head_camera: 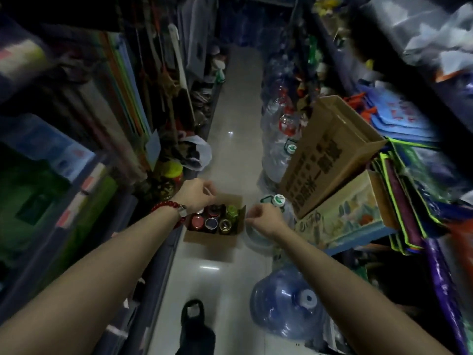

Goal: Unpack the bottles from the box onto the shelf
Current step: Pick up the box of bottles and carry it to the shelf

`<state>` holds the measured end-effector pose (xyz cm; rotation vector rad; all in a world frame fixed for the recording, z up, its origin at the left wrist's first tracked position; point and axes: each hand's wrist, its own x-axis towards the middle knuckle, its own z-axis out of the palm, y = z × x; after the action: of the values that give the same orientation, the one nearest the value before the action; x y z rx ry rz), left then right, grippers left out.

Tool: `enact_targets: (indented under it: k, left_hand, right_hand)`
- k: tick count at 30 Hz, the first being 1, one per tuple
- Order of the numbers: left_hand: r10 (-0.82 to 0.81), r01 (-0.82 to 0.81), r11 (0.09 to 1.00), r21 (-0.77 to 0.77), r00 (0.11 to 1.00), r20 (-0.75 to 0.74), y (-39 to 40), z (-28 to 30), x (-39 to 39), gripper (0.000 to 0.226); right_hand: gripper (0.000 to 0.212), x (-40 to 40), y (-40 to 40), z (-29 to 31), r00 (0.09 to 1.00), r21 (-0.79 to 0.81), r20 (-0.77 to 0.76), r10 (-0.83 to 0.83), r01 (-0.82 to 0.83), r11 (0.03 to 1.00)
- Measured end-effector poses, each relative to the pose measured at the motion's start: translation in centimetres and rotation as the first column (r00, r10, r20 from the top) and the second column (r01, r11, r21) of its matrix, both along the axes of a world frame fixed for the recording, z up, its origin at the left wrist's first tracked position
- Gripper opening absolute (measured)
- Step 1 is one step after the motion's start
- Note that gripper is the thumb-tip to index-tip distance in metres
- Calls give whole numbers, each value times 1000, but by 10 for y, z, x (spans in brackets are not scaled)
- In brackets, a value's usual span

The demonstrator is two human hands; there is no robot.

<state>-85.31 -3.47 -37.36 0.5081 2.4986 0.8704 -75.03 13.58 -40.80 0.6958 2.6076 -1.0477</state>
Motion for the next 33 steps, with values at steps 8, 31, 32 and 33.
enact_targets:
  k: [8,31,32,33]
  left_hand:
    - [-28,36,997,-69,994,104,36,-56,-121,14]
    - [202,-193,979,-59,931,303,53,-370,-292,24]
    - [200,-195,980,-47,933,299,49,-391,-291,32]
    - [196,-191,980,-48,934,300,43,-410,-290,38]
  right_hand:
    - [26,-97,29,-58,990,-62,97,-101,107,992]
    - [15,-252,112,-350,965,-20,198,-171,179,984]
    - [15,-253,111,-369,965,-24,184,-187,194,981]
    - [19,-253,109,-385,961,-36,170,-216,225,974]
